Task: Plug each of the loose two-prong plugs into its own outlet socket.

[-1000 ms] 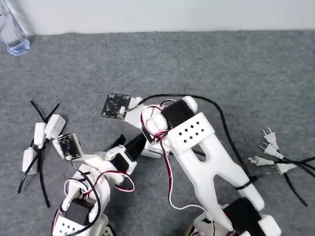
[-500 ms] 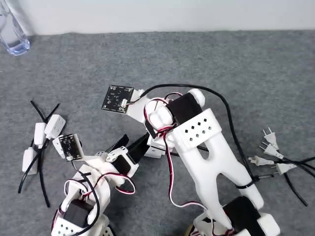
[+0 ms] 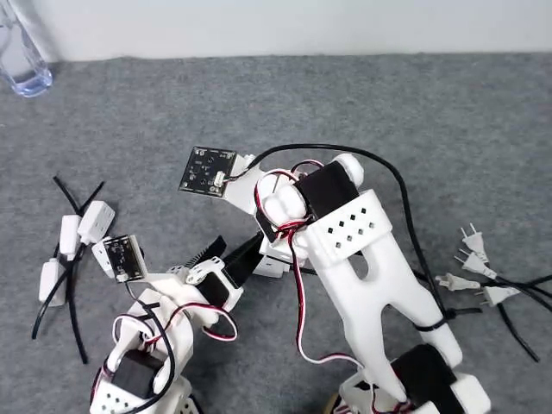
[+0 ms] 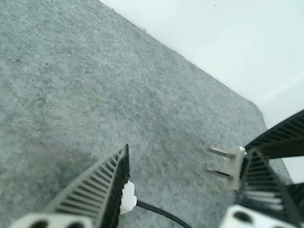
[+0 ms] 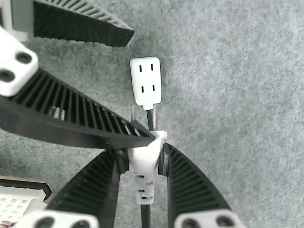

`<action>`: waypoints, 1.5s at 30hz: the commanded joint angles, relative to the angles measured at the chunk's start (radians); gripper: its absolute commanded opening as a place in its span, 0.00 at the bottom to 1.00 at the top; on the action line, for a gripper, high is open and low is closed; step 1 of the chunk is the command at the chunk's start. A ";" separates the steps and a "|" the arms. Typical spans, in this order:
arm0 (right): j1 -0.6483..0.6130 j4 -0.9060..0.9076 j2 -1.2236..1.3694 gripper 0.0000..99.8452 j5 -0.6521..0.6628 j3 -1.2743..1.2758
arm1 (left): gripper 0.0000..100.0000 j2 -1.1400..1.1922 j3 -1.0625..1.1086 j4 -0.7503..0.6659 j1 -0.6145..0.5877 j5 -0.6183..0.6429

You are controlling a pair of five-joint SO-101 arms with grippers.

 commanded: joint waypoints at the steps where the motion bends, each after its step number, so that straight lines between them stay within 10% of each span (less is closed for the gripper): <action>1: 0.005 -0.002 -0.044 0.01 -0.011 -0.083 | 0.35 -0.008 0.012 0.020 0.012 -0.015; 30: 0.073 0.002 -0.101 0.01 -0.003 -0.077 | 0.35 -0.008 0.012 0.020 -0.006 -0.015; 45: 0.111 -0.111 0.219 0.01 -0.005 -0.078 | 0.35 -0.009 0.013 0.097 -0.865 -0.150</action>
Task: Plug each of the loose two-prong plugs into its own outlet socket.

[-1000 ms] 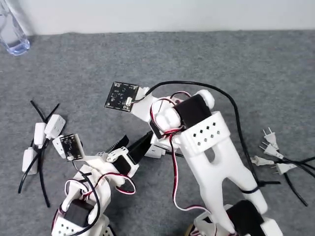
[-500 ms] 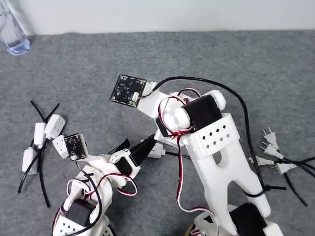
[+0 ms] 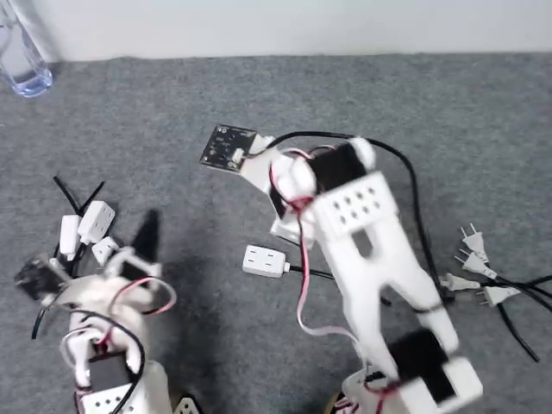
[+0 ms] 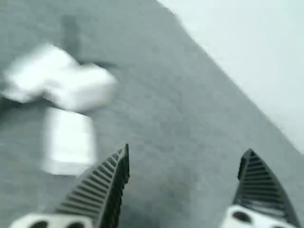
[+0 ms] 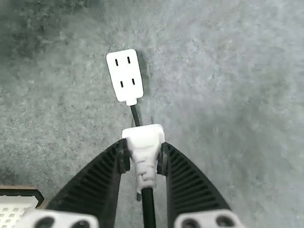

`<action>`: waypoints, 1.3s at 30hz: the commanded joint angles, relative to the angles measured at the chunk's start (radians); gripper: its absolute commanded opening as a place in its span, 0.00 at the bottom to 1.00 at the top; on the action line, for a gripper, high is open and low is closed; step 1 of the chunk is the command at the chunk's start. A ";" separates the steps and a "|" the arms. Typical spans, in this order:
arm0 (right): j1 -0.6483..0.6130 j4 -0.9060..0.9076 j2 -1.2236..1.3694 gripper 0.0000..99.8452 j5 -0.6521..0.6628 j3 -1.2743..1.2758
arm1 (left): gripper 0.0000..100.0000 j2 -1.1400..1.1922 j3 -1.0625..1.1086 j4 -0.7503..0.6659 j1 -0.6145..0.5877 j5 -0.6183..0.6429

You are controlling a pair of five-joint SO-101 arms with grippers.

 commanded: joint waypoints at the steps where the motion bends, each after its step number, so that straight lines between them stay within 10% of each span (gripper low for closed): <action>1: -0.008 -0.076 0.108 0.01 -0.003 -0.049 | 0.35 -0.011 -0.007 0.015 -0.224 -0.080; 39: -0.171 -0.209 0.409 0.01 -0.002 -0.072 | 0.35 -0.008 -0.007 0.037 -0.183 -0.138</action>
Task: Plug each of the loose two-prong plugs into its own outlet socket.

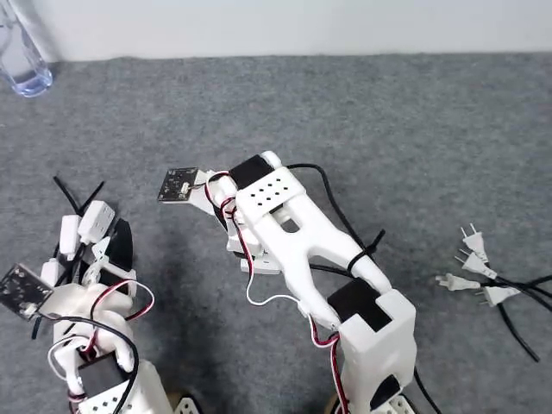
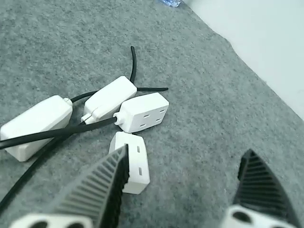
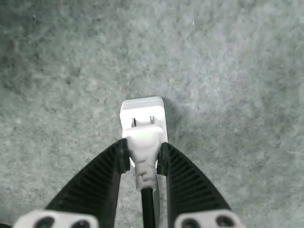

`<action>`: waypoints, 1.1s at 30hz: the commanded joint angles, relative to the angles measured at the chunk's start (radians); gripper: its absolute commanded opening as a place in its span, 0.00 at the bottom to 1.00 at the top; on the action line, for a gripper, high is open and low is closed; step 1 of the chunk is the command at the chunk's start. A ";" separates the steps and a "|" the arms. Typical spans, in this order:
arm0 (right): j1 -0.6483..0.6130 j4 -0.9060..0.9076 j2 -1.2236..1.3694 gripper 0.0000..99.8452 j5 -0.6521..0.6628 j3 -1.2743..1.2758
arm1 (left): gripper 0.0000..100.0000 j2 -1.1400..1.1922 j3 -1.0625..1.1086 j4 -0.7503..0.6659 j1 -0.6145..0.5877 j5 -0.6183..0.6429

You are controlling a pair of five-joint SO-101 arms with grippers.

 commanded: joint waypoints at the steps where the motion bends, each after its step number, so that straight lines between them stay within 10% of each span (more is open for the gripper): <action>1: -0.010 0.016 -0.004 0.01 0.000 -0.054 | 0.35 -0.008 -0.007 0.006 0.009 -0.009; 33: -0.008 -0.038 0.334 0.01 -0.002 -0.097 | 0.35 -0.008 -0.007 0.006 0.009 -0.009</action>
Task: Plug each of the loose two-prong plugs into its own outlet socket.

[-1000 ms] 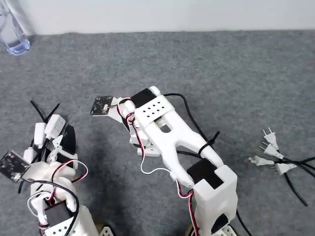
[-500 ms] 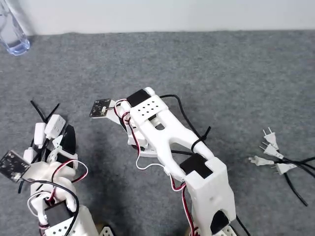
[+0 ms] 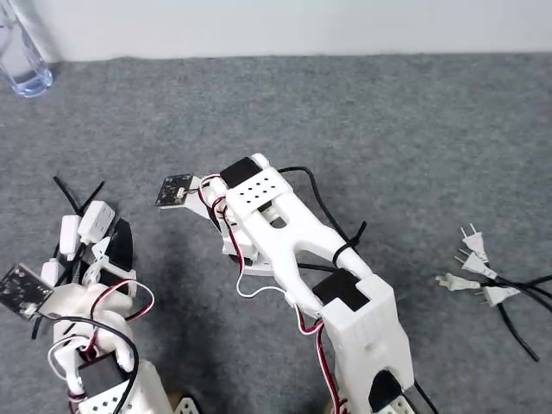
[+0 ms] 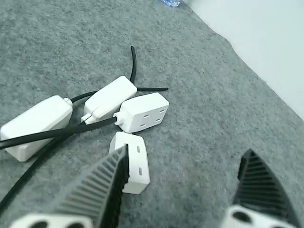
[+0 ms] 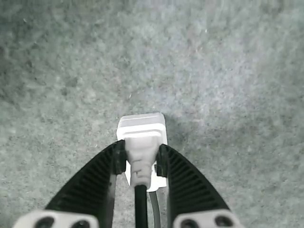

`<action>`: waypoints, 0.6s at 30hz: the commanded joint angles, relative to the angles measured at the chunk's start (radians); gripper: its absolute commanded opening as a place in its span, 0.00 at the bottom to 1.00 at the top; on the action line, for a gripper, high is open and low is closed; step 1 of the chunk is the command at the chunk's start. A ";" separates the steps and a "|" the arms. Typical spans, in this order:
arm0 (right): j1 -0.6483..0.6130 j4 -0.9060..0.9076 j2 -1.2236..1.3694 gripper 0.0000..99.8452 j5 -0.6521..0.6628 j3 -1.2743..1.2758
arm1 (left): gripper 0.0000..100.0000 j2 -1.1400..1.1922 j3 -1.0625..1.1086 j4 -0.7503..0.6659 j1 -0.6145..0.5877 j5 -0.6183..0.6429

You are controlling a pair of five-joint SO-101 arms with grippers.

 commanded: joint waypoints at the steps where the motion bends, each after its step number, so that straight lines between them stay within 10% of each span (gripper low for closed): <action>1: -0.008 -0.042 0.097 0.01 -0.003 0.003 | 0.35 -0.008 -0.007 0.006 0.009 -0.008; 18: -0.013 0.062 -0.101 0.29 -0.002 0.008 | 0.35 -0.008 -0.007 0.005 0.009 -0.008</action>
